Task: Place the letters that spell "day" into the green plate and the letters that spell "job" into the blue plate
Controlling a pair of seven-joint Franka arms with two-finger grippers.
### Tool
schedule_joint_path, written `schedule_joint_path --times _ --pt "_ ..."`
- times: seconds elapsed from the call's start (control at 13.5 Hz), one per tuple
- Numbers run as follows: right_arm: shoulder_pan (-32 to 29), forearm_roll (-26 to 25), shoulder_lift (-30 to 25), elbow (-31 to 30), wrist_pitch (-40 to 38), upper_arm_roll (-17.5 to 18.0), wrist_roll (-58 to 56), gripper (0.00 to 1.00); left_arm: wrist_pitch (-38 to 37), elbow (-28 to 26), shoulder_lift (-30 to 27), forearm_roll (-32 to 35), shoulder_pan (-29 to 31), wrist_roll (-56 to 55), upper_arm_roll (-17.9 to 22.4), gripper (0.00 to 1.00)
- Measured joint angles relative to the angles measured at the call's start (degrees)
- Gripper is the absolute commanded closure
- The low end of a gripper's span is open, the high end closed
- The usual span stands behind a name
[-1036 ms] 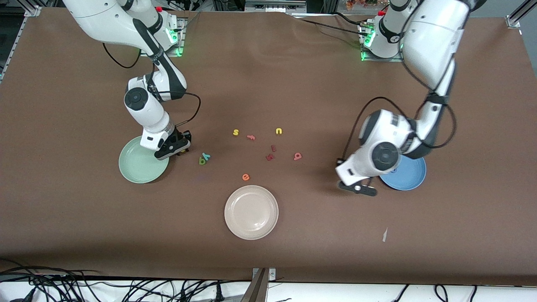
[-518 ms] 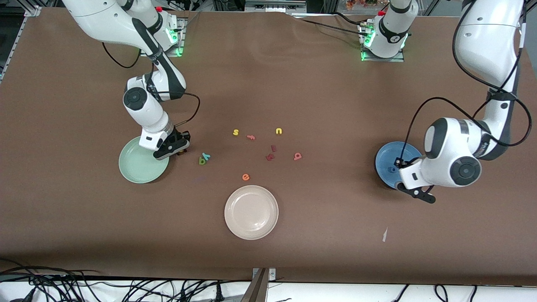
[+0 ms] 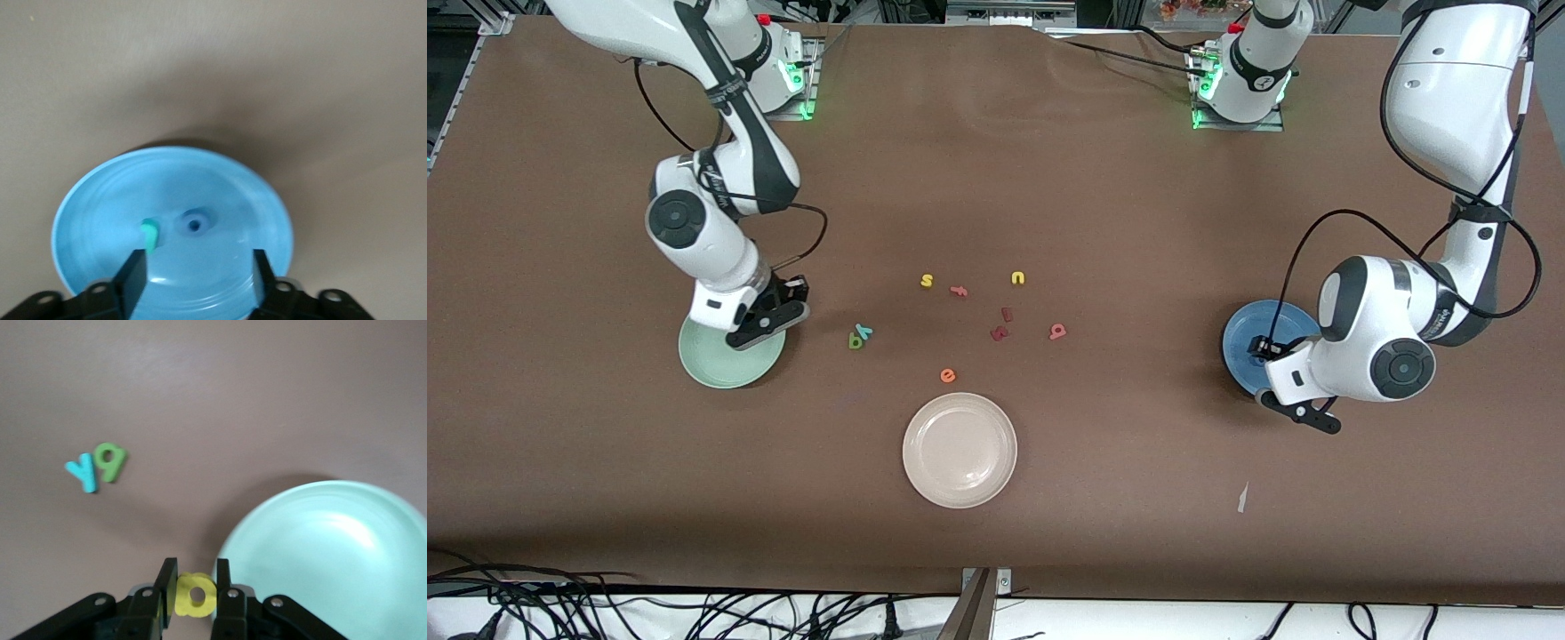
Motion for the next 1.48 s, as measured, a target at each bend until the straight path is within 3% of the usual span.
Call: schedule_joint_path --times 0.07,0.15,0.22,0.3,0.74,0.96,1.48 --pt "-0.37 0.00 0.03 0.68 -0.50 -1.37 -2.27 0.70 0.00 0.16 0.00 -1.12 -1.56 -4.05 -0.44 0.00" --pt "-1.30 0.00 0.13 0.89 -0.91 -2.25 -4.52 0.59 0.03 0.17 0.01 -3.33 -3.71 -8.01 -0.66 0.00" --pt "-2.52 0.04 0.33 0.90 -1.01 -2.62 -6.25 0.39 0.54 0.16 0.02 -5.66 -6.39 -11.88 -0.72 0.00" --pt "-3.32 0.26 0.54 0.90 -1.12 -2.74 -7.05 0.36 2.41 0.15 0.03 -7.13 -8.87 -15.68 -0.74 0.00" --pt "-3.33 4.91 0.58 1.80 -3.16 -0.91 -4.76 0.33 13.02 -2.13 0.31 -8.08 -19.69 -34.18 -0.79 0.00" --pt "-2.13 5.01 0.67 3.82 -3.28 2.36 4.44 0.33 18.68 -4.68 0.64 -8.03 -23.38 -40.55 -0.74 0.00" --pt "3.60 5.06 7.75 9.29 -3.21 3.03 24.81 0.33 26.73 -7.06 3.62 -2.91 -28.02 -52.29 -0.67 0.11"
